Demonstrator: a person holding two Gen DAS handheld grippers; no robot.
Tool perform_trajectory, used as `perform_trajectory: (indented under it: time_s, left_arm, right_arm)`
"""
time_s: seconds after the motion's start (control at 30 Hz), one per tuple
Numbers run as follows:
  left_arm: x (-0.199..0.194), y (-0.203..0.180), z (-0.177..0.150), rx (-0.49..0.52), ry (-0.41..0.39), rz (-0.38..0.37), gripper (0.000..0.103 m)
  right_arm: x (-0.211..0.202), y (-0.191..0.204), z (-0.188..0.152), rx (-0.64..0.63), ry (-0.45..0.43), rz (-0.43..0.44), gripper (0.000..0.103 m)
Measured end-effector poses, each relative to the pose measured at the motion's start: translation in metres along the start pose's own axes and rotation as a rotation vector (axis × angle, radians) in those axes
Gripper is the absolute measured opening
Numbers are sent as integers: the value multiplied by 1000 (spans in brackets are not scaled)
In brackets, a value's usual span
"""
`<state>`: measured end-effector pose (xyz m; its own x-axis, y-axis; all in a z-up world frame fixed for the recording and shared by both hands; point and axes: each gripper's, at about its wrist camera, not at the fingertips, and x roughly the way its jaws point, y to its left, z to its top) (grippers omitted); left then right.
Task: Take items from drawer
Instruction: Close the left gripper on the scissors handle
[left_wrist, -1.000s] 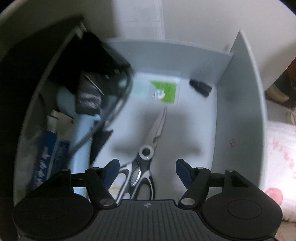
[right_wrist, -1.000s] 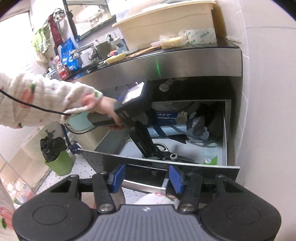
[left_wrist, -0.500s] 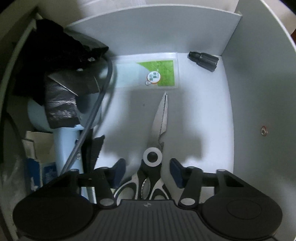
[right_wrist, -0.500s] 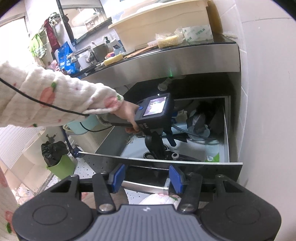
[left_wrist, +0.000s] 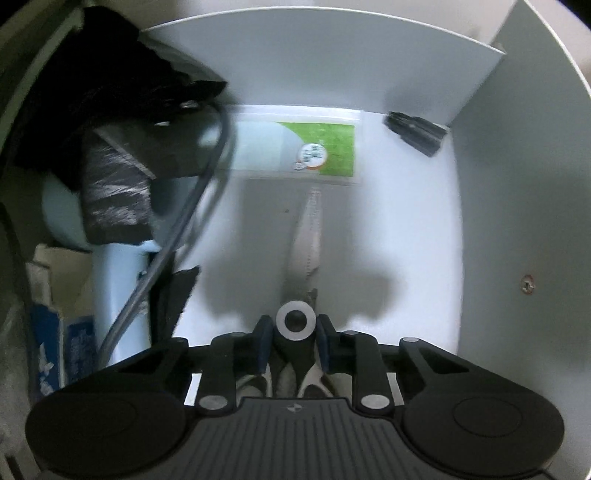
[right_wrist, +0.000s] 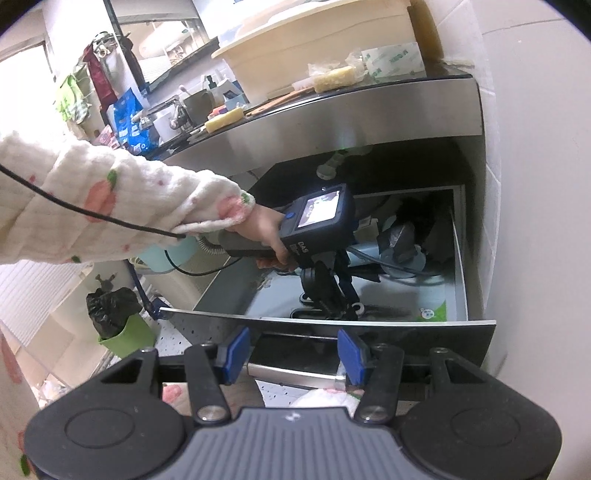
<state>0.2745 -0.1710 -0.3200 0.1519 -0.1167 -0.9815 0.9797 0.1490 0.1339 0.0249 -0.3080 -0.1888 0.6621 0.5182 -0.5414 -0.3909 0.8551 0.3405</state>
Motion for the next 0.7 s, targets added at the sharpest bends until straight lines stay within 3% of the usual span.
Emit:
perform_trajectory:
  time_s: [0.53, 0.7]
  left_arm:
    - [-93, 9, -53, -253, -248, 134, 25]
    - [-98, 4, -74, -336, -331, 181, 25]
  right_arm:
    - [6, 16, 10, -25, -7, 29, 53]
    - [7, 24, 12, -42, -2, 32, 53]
